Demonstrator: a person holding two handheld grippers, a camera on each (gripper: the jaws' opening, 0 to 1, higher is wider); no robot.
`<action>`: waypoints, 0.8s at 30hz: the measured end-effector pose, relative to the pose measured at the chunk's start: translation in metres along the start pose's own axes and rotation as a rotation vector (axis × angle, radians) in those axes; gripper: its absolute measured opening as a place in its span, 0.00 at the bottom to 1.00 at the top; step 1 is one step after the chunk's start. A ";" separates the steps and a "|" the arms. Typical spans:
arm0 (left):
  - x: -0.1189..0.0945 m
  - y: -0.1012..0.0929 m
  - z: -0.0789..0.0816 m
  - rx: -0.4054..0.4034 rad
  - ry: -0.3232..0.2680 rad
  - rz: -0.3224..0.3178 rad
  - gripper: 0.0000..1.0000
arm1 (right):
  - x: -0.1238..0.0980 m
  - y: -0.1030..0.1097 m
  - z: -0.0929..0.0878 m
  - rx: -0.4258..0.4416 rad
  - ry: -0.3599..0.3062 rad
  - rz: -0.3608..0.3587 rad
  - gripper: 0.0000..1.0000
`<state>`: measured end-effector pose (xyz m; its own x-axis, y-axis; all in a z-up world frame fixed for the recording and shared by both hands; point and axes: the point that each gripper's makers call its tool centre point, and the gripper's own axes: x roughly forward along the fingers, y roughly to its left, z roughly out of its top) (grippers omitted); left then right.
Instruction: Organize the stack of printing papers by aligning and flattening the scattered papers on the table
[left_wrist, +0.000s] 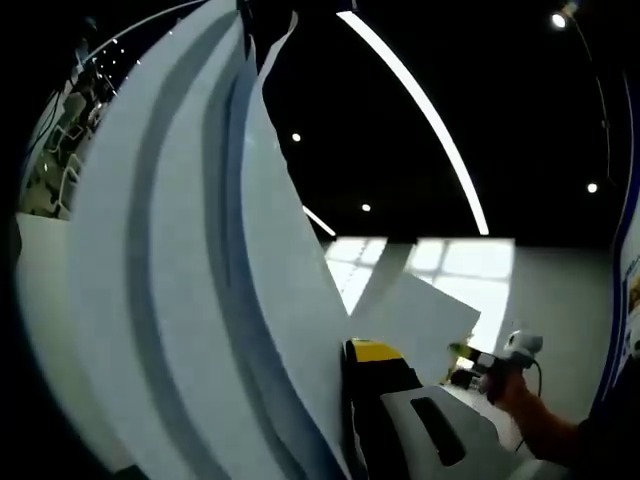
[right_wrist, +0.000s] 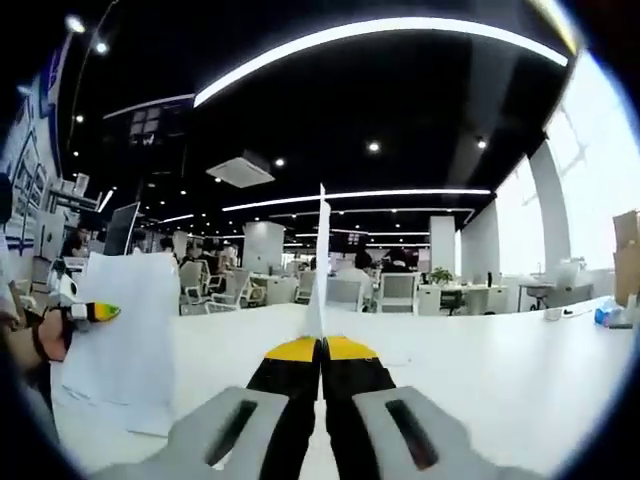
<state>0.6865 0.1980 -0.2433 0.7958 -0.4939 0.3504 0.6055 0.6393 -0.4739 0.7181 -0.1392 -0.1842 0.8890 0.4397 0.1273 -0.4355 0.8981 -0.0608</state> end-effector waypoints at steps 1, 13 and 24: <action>0.000 0.000 0.000 0.000 0.000 0.000 0.08 | -0.001 0.001 0.001 -0.001 -0.001 0.001 0.00; 0.000 0.000 0.000 0.000 0.000 0.000 0.08 | -0.006 0.009 0.012 0.001 -0.035 0.013 0.00; 0.000 0.002 0.001 0.000 -0.001 0.000 0.08 | -0.008 0.015 0.024 0.011 -0.065 0.029 0.00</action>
<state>0.6880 0.1995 -0.2433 0.7957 -0.4935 0.3511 0.6056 0.6395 -0.4736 0.7015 -0.1296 -0.1628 0.8653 0.4639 0.1898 -0.4625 0.8850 -0.0542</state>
